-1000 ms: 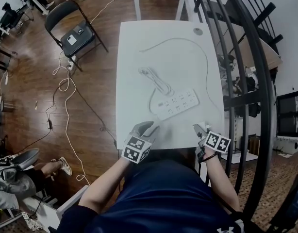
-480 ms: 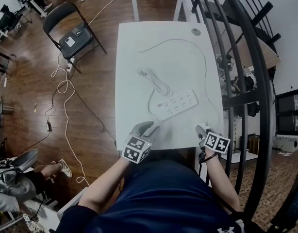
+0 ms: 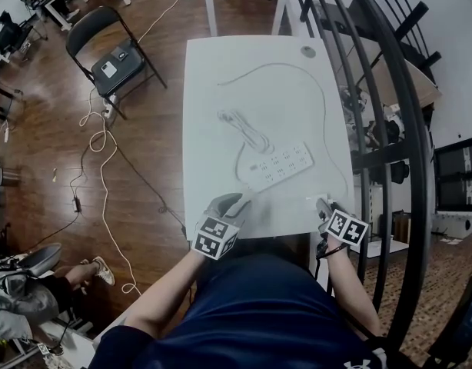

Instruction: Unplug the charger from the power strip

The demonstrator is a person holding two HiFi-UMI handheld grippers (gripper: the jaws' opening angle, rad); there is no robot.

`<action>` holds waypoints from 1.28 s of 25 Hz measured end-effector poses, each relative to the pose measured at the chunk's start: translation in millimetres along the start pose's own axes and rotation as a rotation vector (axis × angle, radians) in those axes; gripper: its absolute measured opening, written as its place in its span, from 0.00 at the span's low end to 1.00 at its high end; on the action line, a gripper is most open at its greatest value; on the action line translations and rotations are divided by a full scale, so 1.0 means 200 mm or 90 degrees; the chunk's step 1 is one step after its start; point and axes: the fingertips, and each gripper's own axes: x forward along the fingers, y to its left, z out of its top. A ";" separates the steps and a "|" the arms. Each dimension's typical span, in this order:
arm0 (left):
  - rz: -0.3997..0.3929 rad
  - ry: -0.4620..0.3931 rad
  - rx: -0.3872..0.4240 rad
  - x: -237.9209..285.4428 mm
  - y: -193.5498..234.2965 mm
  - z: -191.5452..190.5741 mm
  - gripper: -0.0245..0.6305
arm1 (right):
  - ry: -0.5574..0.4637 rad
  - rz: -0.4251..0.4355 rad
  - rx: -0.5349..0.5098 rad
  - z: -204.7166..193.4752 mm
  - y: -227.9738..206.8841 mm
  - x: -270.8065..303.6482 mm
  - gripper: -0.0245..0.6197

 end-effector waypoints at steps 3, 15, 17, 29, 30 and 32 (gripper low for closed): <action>-0.003 -0.001 0.003 -0.01 0.01 0.00 0.22 | -0.017 -0.013 0.001 0.03 0.02 -0.04 0.43; -0.043 -0.037 0.033 -0.03 -0.08 0.12 0.22 | -0.118 0.057 0.012 0.24 0.25 -0.27 0.40; -0.050 -0.053 0.042 -0.04 -0.11 0.18 0.22 | -0.131 0.133 0.035 0.27 0.37 -0.32 0.32; -0.030 -0.200 0.039 -0.29 -0.09 0.51 0.17 | -0.215 0.348 -0.083 0.46 1.09 -0.50 0.08; -0.023 -0.207 0.046 -0.30 -0.11 0.51 0.16 | -0.230 0.355 -0.095 0.47 1.09 -0.52 0.07; -0.004 -0.210 0.063 -0.31 -0.15 0.52 0.16 | -0.253 0.370 -0.134 0.46 1.10 -0.58 0.06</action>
